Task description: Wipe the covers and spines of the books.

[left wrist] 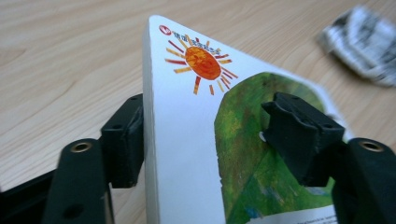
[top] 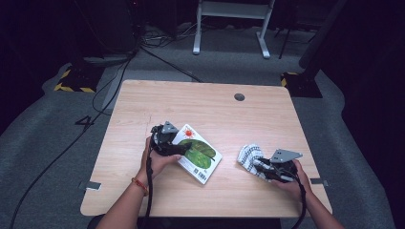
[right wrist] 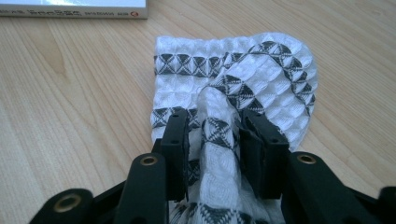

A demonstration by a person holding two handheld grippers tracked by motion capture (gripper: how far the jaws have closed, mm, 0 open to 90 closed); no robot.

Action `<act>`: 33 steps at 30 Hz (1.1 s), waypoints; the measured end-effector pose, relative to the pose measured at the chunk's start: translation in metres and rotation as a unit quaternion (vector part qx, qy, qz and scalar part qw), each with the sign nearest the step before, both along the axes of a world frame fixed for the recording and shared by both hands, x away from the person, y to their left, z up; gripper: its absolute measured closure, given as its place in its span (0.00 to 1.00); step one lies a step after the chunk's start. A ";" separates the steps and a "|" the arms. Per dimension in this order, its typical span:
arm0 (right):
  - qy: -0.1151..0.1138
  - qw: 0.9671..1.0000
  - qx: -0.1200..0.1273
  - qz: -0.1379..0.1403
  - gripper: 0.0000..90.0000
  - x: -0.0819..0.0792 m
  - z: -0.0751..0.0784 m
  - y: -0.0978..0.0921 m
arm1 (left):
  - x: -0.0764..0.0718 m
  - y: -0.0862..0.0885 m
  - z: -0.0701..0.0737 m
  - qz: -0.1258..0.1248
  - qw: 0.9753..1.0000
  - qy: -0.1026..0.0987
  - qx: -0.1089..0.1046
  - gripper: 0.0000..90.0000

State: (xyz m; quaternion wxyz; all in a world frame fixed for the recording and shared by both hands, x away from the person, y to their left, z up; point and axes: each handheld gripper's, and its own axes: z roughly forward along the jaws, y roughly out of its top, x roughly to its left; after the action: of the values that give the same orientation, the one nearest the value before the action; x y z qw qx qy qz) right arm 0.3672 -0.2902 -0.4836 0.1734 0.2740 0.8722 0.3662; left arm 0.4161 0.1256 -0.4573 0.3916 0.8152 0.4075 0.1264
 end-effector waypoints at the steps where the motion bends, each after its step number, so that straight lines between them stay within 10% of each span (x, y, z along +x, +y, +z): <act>1: 0.000 1.000 0.002 -0.001 0.71 0.000 0.000 0.000 | 0.001 0.000 -0.002 -0.002 1.000 0.005 0.012 0.31; 16: 0.009 1.000 0.012 -0.008 0.58 0.001 0.003 -0.001 | -0.007 -0.011 -0.001 -0.051 0.997 -0.014 0.048 0.25; 33: 0.001 1.000 -0.008 0.021 0.40 -0.010 0.025 -0.004 | -0.045 0.012 0.009 -0.084 0.988 -0.067 0.112 0.23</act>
State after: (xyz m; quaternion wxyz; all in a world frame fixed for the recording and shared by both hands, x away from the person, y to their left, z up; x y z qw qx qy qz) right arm 0.3577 -0.2943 -0.4590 0.1666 0.2545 0.8812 0.3620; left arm 0.3714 0.1374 -0.4487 0.3330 0.8751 0.2938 0.1922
